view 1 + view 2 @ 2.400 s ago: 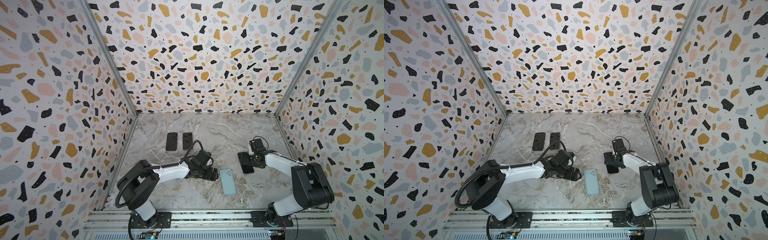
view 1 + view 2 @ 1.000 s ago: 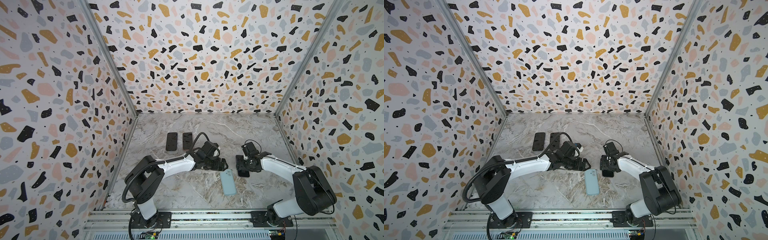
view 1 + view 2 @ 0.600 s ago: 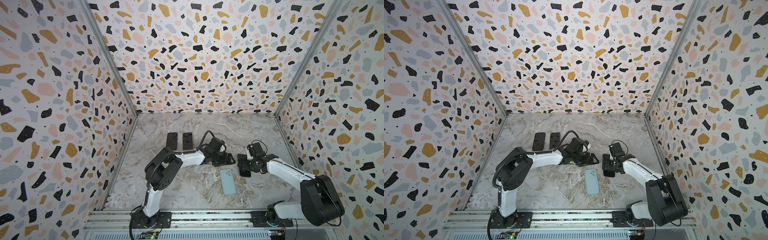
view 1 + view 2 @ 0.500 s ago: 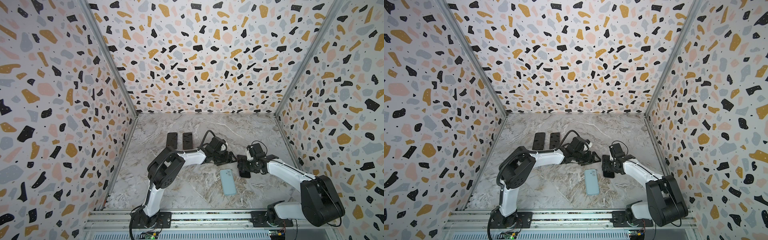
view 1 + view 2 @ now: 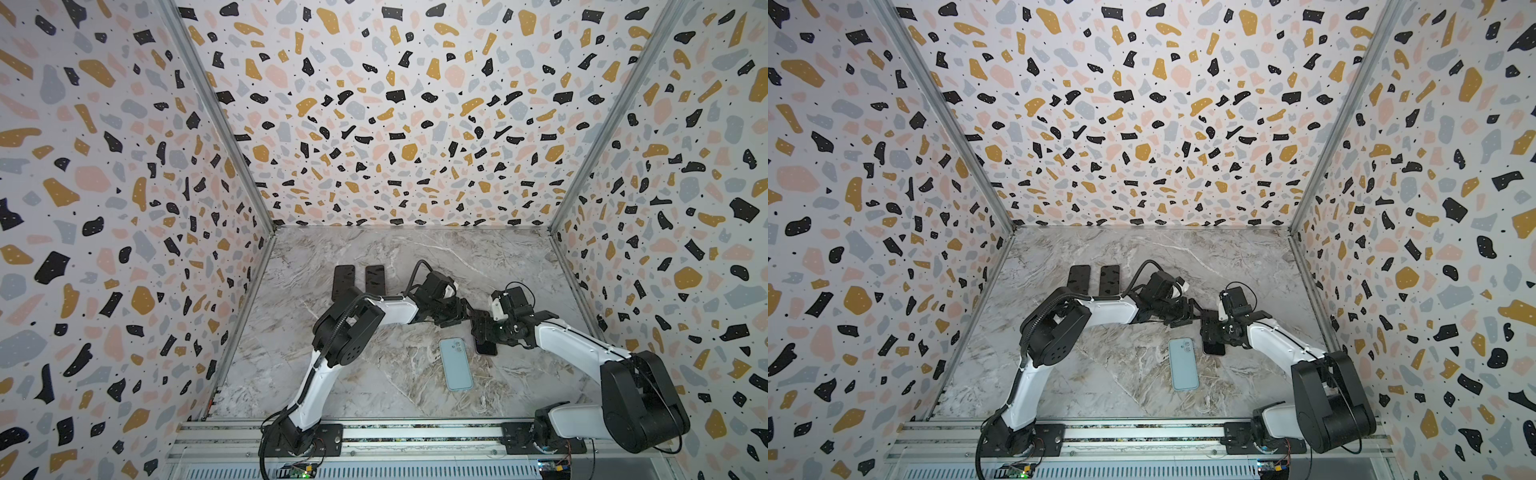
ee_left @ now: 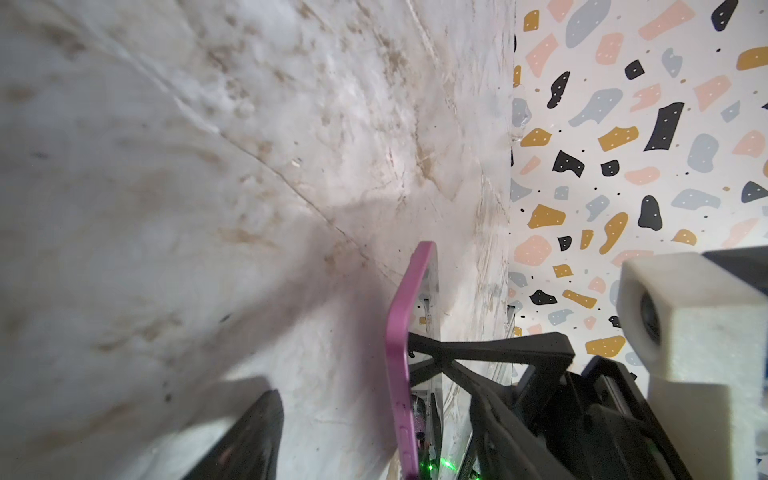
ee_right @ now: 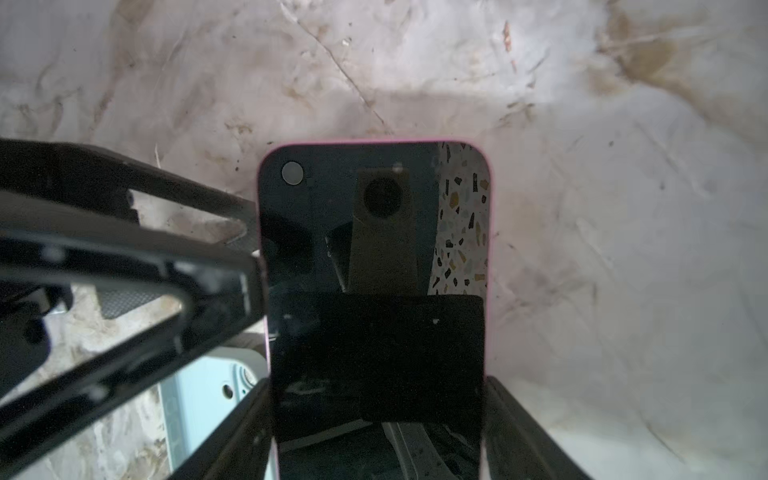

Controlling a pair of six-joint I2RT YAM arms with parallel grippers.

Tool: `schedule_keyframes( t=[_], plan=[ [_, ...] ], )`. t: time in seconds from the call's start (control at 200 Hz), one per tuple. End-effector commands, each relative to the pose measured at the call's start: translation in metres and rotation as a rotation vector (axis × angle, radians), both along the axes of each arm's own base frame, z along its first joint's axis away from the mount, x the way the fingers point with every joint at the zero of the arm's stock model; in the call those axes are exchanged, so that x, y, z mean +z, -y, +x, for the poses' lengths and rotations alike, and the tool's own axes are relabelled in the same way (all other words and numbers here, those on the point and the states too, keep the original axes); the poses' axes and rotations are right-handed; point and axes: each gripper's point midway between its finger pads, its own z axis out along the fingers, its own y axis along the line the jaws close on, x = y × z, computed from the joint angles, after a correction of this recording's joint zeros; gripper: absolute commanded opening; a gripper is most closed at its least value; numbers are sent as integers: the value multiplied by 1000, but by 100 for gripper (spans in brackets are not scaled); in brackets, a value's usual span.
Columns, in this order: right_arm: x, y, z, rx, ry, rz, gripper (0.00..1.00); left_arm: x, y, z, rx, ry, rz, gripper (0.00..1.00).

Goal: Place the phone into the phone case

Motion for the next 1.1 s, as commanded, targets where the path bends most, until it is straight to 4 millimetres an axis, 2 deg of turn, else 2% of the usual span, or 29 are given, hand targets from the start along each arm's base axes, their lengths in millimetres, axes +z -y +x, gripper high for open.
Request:
schedule_keyframes(
  t=[0.0,0.265,0.315,0.621,1.096],
  plan=[
    [12,-7,4,15,44,46,49,14,9,9,-22,36,-53,70],
    [13,-10,5,18,46,66,48,8,17,13,-36,37,-76,57],
    [13,-10,5,17,46,66,48,13,20,16,-38,59,-99,54],
    [10,-10,3,20,39,70,47,4,19,16,-36,46,-98,38],
    [14,-11,5,19,50,72,48,12,15,11,-28,45,-120,16]
  ],
)
